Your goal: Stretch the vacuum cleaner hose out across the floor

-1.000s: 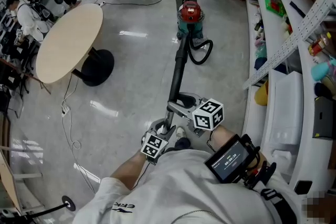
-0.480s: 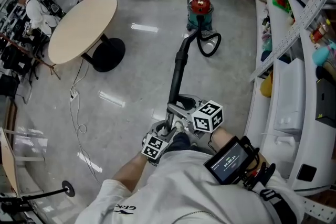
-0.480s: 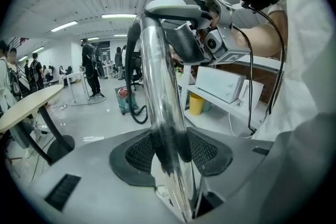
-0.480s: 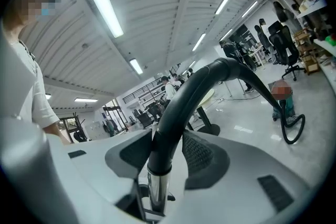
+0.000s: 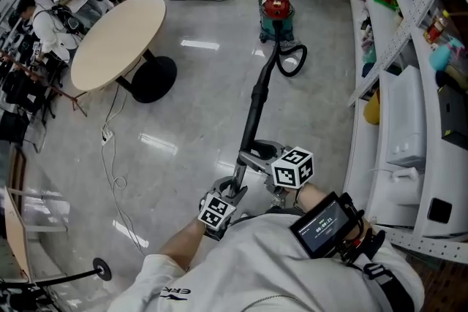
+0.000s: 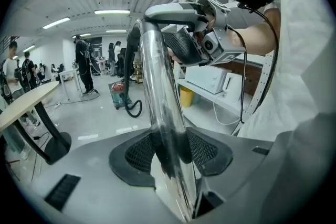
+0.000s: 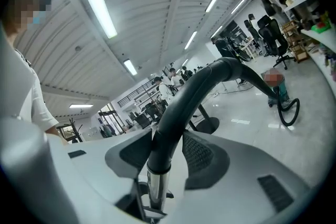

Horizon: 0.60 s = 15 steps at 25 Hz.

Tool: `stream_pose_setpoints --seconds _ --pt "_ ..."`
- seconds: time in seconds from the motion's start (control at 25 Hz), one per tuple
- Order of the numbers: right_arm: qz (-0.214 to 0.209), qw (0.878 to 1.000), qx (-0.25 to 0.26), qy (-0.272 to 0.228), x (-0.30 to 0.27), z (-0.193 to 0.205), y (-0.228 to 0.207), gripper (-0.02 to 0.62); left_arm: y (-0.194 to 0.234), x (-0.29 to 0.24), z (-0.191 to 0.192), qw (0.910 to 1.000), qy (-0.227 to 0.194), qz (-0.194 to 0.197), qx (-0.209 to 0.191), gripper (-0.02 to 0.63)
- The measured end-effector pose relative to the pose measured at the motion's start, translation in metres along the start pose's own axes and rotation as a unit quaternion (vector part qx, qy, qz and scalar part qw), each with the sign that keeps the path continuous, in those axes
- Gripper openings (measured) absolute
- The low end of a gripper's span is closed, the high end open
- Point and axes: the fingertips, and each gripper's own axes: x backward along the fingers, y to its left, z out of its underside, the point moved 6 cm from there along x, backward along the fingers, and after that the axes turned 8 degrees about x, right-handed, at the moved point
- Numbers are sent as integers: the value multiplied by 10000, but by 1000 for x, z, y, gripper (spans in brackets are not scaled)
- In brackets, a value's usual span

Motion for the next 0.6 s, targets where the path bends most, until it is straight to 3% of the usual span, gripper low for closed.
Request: stream_pose_setpoints --seconds 0.6 --pt "506 9985 192 -75 -31 46 127 179 -4 97 78 9986 -81 429 -301 176"
